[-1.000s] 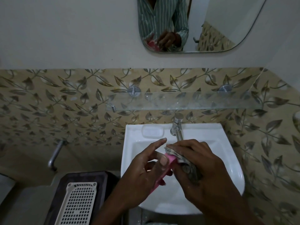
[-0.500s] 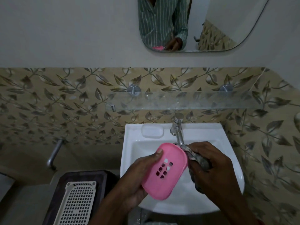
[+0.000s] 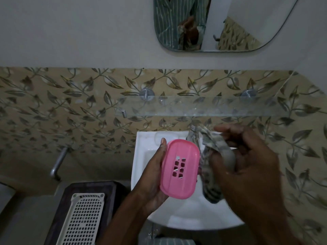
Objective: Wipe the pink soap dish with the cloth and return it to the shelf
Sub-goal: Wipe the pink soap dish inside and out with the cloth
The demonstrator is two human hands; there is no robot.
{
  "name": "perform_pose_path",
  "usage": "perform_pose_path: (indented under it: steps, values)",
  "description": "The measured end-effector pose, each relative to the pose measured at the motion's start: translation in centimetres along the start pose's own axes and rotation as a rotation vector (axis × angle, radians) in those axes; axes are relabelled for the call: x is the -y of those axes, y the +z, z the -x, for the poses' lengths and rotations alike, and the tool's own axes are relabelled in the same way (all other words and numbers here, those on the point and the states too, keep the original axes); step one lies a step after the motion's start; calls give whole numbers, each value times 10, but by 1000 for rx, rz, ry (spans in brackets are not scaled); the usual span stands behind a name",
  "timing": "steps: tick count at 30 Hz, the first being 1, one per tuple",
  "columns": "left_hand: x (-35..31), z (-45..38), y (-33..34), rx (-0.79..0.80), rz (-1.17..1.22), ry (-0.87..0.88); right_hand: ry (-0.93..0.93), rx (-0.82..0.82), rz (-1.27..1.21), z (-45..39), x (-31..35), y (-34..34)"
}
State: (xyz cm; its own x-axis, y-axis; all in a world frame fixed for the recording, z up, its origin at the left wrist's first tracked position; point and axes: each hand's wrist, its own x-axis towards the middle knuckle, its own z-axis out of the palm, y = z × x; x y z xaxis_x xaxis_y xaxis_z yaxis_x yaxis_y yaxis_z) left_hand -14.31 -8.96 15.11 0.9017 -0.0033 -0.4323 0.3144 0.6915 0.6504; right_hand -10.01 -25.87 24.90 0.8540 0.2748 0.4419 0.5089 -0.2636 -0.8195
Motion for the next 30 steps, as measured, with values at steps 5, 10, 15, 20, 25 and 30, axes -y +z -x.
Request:
perform_pose_path:
  steps: [5, 10, 15, 20, 25, 30]
  values:
    - [5, -5, 8, -46, 4, 2, -79, 216, 405, 6, -2, 38]
    - [-11, 0, 2, 6, 108, -41, -140, 524, 373, 36, -1, 44]
    - [-11, 5, 12, 18, 57, -86, -272, 606, 376, 29, -6, 25]
    - [2, 4, 14, -16, -26, 58, -222, 502, 689, 11, -6, 28]
    - [2, 3, 15, -110, -59, 187, -57, 533, 733, 31, -9, 43]
    - [-3, 1, 7, -163, 47, 167, 32, 582, 294, 44, -15, 40]
